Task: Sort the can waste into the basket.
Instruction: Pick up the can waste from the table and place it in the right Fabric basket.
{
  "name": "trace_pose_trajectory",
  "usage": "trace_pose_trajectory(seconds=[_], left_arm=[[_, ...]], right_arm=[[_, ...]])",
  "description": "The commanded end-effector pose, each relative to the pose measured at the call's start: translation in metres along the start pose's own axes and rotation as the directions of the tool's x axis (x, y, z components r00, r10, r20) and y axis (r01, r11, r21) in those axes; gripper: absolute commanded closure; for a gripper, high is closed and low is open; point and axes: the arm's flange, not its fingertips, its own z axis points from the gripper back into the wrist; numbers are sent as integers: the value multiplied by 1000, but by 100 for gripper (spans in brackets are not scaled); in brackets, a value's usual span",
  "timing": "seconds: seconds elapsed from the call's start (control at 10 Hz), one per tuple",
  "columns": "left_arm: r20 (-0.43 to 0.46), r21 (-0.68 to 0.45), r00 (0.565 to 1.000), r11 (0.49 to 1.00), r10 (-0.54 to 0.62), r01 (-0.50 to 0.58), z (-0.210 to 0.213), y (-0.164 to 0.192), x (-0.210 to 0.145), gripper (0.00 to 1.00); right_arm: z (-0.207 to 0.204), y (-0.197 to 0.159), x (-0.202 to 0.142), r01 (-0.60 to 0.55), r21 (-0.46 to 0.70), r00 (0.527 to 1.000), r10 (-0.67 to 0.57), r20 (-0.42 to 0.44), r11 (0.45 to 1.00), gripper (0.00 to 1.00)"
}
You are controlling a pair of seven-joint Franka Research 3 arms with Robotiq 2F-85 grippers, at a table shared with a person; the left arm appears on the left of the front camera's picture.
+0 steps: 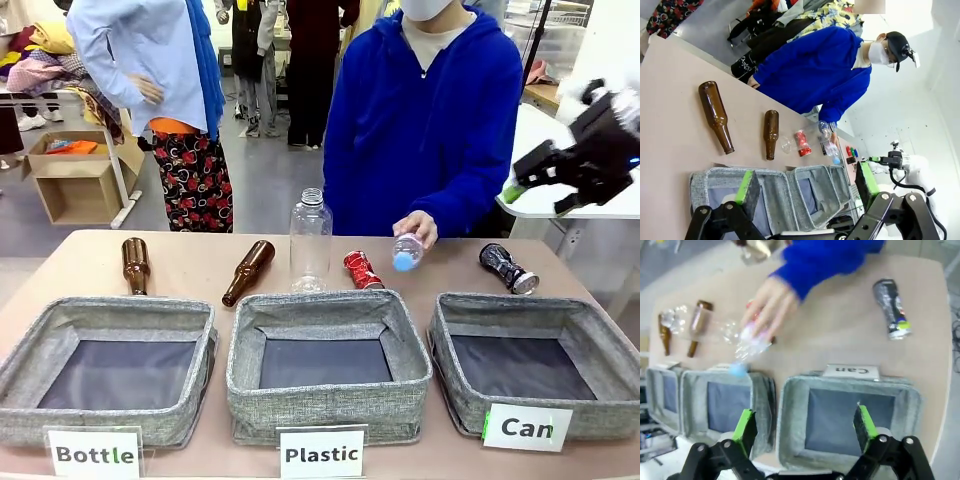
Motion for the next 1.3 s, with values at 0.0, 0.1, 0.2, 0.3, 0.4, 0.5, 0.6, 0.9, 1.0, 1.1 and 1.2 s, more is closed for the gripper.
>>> trace_pose_trajectory(seconds=[0.0, 0.1, 0.2, 0.3, 0.4, 0.5, 0.6, 0.9, 1.0, 1.1, 1.2], left_arm=[[9, -18, 1000, 1000, -13, 13, 0, 0, 0, 0], [9, -18, 1000, 1000, -13, 13, 0, 0, 0, 0], [9, -18, 1000, 1000, -13, 13, 0, 0, 0, 0], [9, -18, 1000, 1000, -13, 13, 0, 0, 0, 0], [9, -18, 1000, 1000, -13, 13, 0, 0, 0, 0], [9, -18, 1000, 1000, -13, 13, 0, 0, 0, 0], [9, -18, 1000, 1000, -13, 13, 0, 0, 0, 0], [9, -18, 1000, 1000, -13, 13, 0, 0, 0, 0], [9, -18, 1000, 1000, -13, 13, 0, 0, 0, 0], [9, -18, 1000, 1000, -13, 13, 0, 0, 0, 0], [9, -18, 1000, 1000, -13, 13, 0, 0, 0, 0]], right_arm=[[51, -52, -38, 19, 68, 999, -21, 27, 998, 0], [64, -83, -56, 68, 103, 996, -74, 53, 992, 0], [72, -113, -74, 151, 129, 983, -163, 87, 980, 0], [76, -142, -94, 234, 169, 961, -254, 109, 958, 0], [75, -163, -107, 298, 198, 940, -323, 112, 934, 0], [73, -182, -116, 344, 236, 920, -377, 110, 909, 0], [72, -194, -120, 372, 264, 908, -408, 94, 890, 0], [67, -185, -111, 357, 238, 920, -385, 80, 903, 0], [66, -173, -103, 329, 223, 932, -353, 76, 917, 0], [63, -153, -89, 269, 197, 956, -287, 68, 943, 0], [57, -126, -72, 234, 126, 969, -242, 52, 964, 0]])
